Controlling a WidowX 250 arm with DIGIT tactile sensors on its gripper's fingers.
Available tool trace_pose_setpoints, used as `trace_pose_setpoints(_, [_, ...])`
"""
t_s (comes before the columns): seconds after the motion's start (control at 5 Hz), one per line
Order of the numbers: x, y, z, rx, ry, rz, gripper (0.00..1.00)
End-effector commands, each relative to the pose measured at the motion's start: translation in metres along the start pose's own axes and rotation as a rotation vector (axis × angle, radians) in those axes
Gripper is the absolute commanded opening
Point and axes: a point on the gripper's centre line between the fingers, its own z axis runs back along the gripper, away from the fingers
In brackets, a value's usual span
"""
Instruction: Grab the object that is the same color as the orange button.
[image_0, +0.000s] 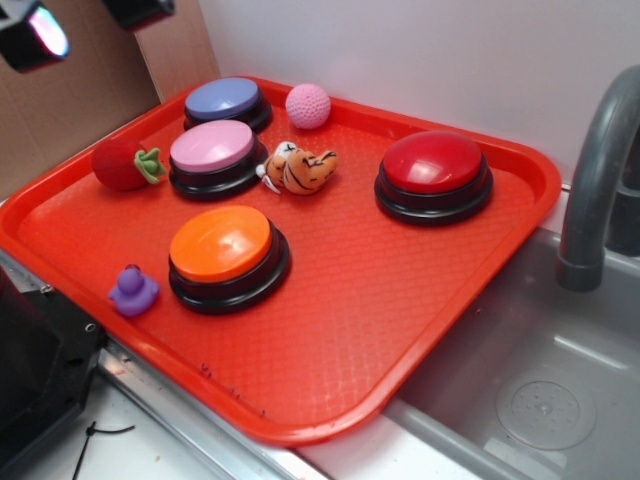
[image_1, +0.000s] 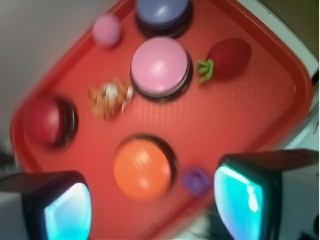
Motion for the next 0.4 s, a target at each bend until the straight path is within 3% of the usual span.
trace_pose_setpoints(0.0, [0.037, -0.025, -0.051, -0.056, -0.170, 0.439, 1.00])
trace_pose_setpoints(0.2, [0.051, -0.040, -0.087, -0.006, -0.215, 0.527, 1.00])
